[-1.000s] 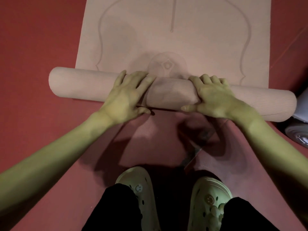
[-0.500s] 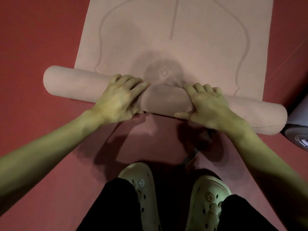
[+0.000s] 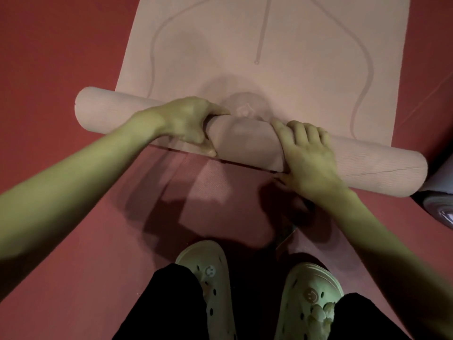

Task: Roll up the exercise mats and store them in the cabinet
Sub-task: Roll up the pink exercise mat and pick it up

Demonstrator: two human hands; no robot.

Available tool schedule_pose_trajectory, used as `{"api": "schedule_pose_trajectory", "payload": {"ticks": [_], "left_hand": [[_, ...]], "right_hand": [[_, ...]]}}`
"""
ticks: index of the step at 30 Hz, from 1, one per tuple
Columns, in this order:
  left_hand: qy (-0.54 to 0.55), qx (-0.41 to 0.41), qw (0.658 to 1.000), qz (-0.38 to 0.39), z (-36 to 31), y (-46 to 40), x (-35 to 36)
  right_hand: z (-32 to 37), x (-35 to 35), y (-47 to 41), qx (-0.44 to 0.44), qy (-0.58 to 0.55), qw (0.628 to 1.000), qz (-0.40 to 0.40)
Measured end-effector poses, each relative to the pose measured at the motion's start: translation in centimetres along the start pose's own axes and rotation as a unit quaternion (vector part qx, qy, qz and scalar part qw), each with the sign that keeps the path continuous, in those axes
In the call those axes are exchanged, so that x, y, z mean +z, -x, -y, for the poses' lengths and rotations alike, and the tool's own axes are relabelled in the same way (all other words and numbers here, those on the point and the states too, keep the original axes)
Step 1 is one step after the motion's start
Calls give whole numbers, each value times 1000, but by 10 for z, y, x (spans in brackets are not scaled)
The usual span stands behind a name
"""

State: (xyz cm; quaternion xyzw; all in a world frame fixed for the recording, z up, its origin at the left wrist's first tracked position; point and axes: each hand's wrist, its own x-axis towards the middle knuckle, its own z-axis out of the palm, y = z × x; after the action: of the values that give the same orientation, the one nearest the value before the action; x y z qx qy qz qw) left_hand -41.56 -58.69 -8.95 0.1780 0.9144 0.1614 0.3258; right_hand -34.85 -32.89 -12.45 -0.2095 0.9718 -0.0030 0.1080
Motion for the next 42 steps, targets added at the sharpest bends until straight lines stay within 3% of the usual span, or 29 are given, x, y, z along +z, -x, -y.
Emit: {"api": "schedule_pose_trajectory", "payload": {"ticks": [2,5,9,12,17,20,24,28,36,42], "left_hand": [[-67,17,997,-43,1,2,10],[-144,28,980,-133,4,9,33],[-115,50,971,-205,8,8,41],[-68,49,983,-166,12,1,26],[-35,20,997,-58,3,-19,-11],[-33,12,999,-39,1,-22,-18],[-77,70,984,-145,13,-13,4],[-164,82,959,-216,26,-6,23],[-166,35,968,-186,19,-36,-5],[-143,52,970,-191,13,-28,-4]], "right_hand": [[-2,-6,-10,7,4,1000,4],[-11,-24,-28,9,-43,995,90],[-23,-36,-45,7,-107,981,160],[-24,-35,-44,6,-107,984,139],[-5,-12,-18,25,-61,998,-22],[0,-1,-13,18,-41,997,-61],[-9,-4,-28,21,-15,998,-50],[-23,-20,-54,28,-26,999,21],[-39,-36,-79,20,-43,997,68],[-37,-41,-69,21,-72,995,67]]}}
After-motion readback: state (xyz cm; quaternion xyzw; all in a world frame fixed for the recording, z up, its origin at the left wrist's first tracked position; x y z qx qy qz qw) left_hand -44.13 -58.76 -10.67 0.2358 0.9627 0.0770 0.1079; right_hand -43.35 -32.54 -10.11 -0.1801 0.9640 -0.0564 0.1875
